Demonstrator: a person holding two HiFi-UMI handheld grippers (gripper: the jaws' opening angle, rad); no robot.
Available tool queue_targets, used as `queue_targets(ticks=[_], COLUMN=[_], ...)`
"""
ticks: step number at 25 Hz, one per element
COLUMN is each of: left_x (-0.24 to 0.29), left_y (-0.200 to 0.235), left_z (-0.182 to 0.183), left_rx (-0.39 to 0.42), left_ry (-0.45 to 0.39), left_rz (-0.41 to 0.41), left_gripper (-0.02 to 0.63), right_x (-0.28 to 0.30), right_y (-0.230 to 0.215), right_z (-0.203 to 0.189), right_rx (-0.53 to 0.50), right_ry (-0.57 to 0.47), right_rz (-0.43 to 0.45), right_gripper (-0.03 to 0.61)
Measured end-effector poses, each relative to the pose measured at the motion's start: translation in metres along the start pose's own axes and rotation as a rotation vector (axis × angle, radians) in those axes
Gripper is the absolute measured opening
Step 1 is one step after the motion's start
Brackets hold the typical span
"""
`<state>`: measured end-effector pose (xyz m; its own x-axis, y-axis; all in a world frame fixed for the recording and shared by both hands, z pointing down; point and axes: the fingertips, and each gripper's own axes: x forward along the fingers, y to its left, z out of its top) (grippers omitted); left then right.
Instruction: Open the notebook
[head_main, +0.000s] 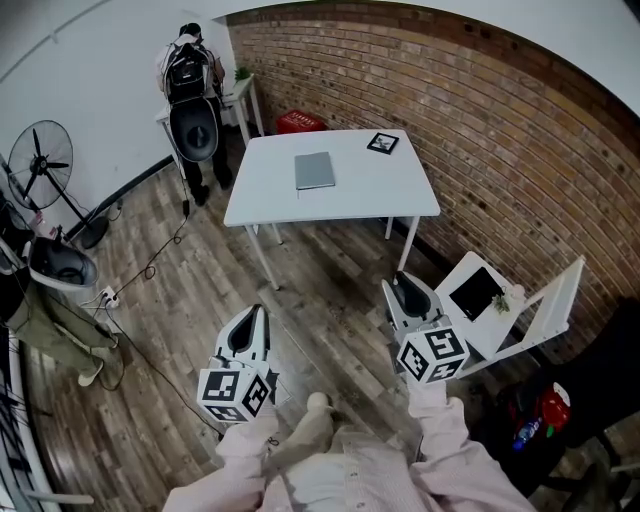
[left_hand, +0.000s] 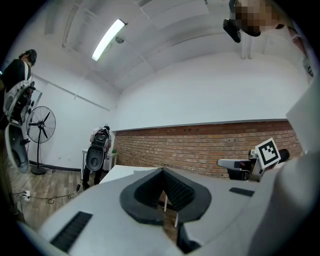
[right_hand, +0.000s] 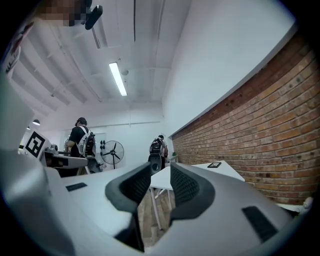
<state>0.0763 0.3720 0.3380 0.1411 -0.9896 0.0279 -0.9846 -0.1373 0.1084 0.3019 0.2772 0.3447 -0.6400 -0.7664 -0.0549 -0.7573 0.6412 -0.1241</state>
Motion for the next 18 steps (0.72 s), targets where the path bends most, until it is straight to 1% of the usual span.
queue_targets(ticks=[1, 5, 11, 18], left_x=[0.001, 0.009, 0.034, 0.093], left_y=[0.001, 0.006, 0.023, 0.062], left_z=[0.000, -0.007, -0.014, -0.013], left_rx=[-0.002, -0.014, -0.027, -0.044], left_ry=[0.001, 0.013, 0.027, 0.033], left_rz=[0.003, 0.008, 0.006, -0.001], left_gripper=[-0.008, -0.008, -0.008, -0.008], right_x=[0.002, 0.009, 0.037, 0.098], right_y=[-0.001, -0.007, -0.015, -0.037], right_z=[0.000, -0.008, -0.017, -0.025], right_rx=[0.005, 0.021, 0.033, 0.045], right_ry=[0.000, 0.007, 0.020, 0.037], right_rz=[-0.002, -0.007, -0.010, -0.022], right_gripper=[0.103, 0.152, 0.158, 0.158])
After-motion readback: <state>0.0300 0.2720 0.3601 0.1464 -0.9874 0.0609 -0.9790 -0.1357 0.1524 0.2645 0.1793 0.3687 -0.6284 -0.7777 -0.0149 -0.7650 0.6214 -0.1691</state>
